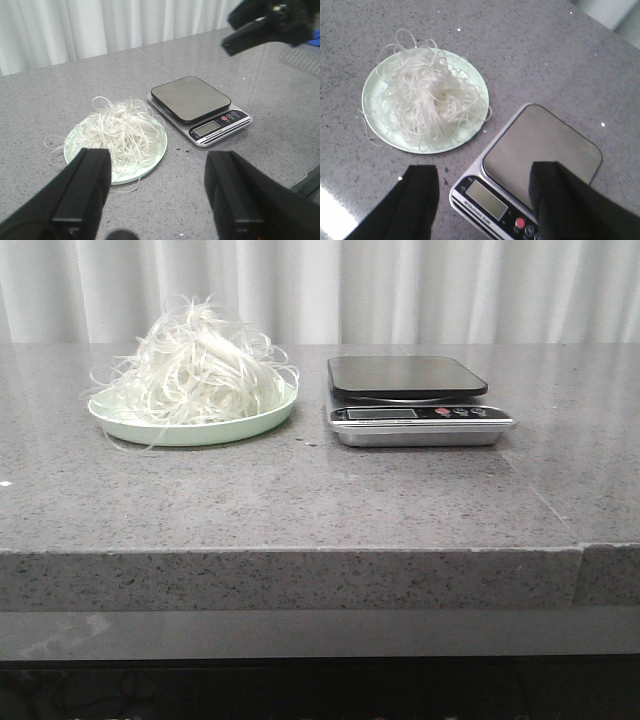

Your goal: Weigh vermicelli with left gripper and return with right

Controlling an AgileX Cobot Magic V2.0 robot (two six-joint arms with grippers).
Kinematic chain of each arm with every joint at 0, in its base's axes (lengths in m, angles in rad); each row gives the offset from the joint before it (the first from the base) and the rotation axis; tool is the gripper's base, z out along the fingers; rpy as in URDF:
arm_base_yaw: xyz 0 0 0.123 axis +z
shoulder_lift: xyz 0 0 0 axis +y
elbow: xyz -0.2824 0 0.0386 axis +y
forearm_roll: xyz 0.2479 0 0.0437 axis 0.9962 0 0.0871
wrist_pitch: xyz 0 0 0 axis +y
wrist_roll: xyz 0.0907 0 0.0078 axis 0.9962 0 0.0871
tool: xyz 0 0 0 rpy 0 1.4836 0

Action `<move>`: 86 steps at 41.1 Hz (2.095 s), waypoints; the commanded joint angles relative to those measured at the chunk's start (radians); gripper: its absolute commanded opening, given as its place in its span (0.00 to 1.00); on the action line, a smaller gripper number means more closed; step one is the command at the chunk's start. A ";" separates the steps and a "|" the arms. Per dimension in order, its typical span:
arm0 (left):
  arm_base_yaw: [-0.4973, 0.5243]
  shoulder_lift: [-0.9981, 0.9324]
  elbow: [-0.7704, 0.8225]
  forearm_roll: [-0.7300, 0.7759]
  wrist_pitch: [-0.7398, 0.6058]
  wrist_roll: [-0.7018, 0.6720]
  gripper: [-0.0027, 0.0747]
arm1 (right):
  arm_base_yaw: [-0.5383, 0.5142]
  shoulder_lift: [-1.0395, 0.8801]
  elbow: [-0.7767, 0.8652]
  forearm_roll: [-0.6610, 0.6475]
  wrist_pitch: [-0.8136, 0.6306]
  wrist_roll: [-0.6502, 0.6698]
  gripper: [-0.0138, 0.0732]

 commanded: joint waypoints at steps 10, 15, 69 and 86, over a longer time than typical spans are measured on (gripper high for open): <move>0.003 0.002 -0.026 -0.013 -0.077 -0.010 0.64 | -0.122 -0.337 0.270 -0.011 -0.099 0.069 0.74; 0.003 0.002 -0.026 -0.013 -0.077 -0.010 0.64 | -0.149 -0.468 0.371 0.027 -0.109 0.069 0.74; 0.003 0.002 -0.026 0.022 -0.077 -0.010 0.22 | -0.147 -0.852 0.674 0.062 -0.055 0.061 0.34; 0.003 0.002 -0.026 0.022 -0.077 -0.010 0.22 | -0.147 -0.852 0.674 0.062 -0.055 0.061 0.34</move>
